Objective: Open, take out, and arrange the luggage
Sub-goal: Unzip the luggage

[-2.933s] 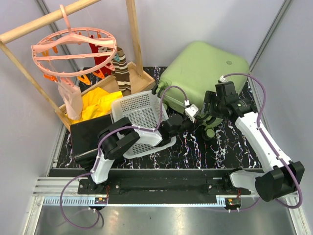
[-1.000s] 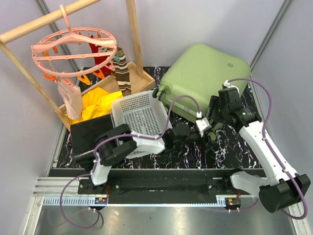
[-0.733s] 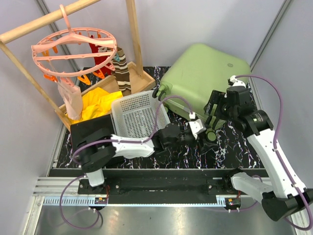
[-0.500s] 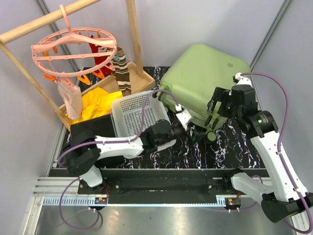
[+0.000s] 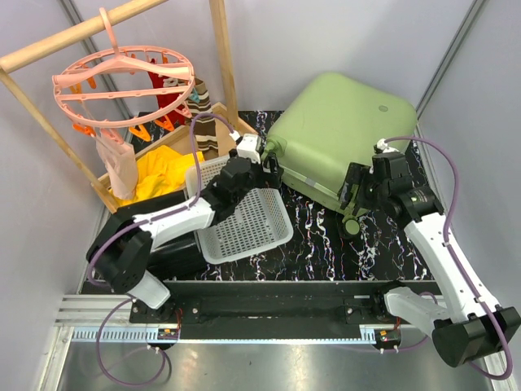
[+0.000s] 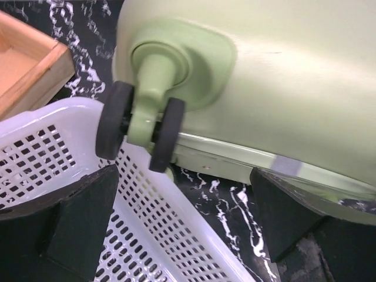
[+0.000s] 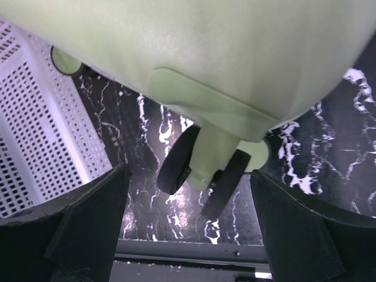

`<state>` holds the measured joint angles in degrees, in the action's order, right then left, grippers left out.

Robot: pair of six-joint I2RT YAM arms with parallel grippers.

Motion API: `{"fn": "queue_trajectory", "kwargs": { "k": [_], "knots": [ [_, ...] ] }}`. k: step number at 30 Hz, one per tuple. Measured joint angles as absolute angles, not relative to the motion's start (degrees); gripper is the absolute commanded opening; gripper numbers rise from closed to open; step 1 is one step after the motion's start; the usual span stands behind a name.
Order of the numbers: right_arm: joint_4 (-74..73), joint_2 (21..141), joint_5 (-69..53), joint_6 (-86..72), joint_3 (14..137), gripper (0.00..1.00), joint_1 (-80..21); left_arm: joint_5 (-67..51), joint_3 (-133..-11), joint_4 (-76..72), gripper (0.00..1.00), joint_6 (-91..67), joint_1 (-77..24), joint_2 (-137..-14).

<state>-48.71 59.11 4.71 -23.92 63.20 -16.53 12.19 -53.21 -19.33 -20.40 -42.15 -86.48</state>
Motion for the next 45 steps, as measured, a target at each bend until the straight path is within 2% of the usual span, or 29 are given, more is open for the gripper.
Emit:
{"fn": "queue_trajectory", "kwargs": {
  "k": [3, 7, 8, 10, 11, 12, 14, 15, 17, 21, 35, 40, 45],
  "knots": [
    [-47.37, 59.18, 2.81, -24.99, 61.39, 0.91, -16.53, 11.42, -55.16, -18.83, 0.98, -20.93, -40.77, -90.3],
    [-45.28, 59.68, 1.8, -26.02, 58.96, 0.86, -16.53, 10.04, -56.82, -18.92, 0.83, -20.88, -39.24, -94.11],
    [-44.51, 60.12, 1.76, -26.22, 58.26, 0.79, -16.53, 9.3, -57.3, -18.92, 0.74, -20.4, -38.72, -94.96],
    [-43.62, 60.95, 1.65, -26.5, 57.21, 0.7, -16.53, 8.36, -57.98, -18.98, 0.65, -19.73, -38.2, -96.09],
    [-43.09, 61.45, 1.58, -26.79, 56.69, 0.61, -16.53, 8.16, -58.24, -18.85, 0.57, -18.92, -37.8, -96.6],
    [-42.68, 61.95, 1.56, -26.92, 56.23, 0.56, -16.53, 8.05, -58.5, -18.76, 0.53, -18.22, -37.5, -97.12],
    [-42.13, 62.7, 1.96, -28.08, 55.66, 0.48, -16.32, 7.86, -59.13, -18.0, 0.47, -16.45, -37.04, -98.56],
    [-42.02, 62.7, 2.04, -29.06, 55.57, 0.41, -16.19, 7.68, -59.4, -17.72, 0.46, -15.97, -37.01, -99.13],
    [-41.34, 62.52, 2.07, -29.47, 55.42, 0.35, -16.14, 7.68, -60.51, -17.28, 0.45, -14.33, -37.04, -100.09],
    [-38.39, 61.95, 1.98, -31.03, 54.08, 0.3, -16.08, 6.9, -64.29, -16.21, 0.43, -11.97, -36.1, -103.0],
    [-30.28, 66.19, -0.99, -36.73, 53.47, 0.26, -15.62, 0.05, -78.19, -12.6, 0.44, -9.78, -31.94, -112.88],
    [-30.02, 68.47, -2.24, -37.21, 54.61, 0.28, -15.75, -1.06, -78.94, -12.32, 0.6, -9.5, -31.16, -113.34],
    [-29.58, 69.76, -4.05, -38.04, 55.2, 0.29, -16.29, -1.48, -73.67, -17.89, 0.85, -8.99, -31.48, -109.73]
  ]
}}
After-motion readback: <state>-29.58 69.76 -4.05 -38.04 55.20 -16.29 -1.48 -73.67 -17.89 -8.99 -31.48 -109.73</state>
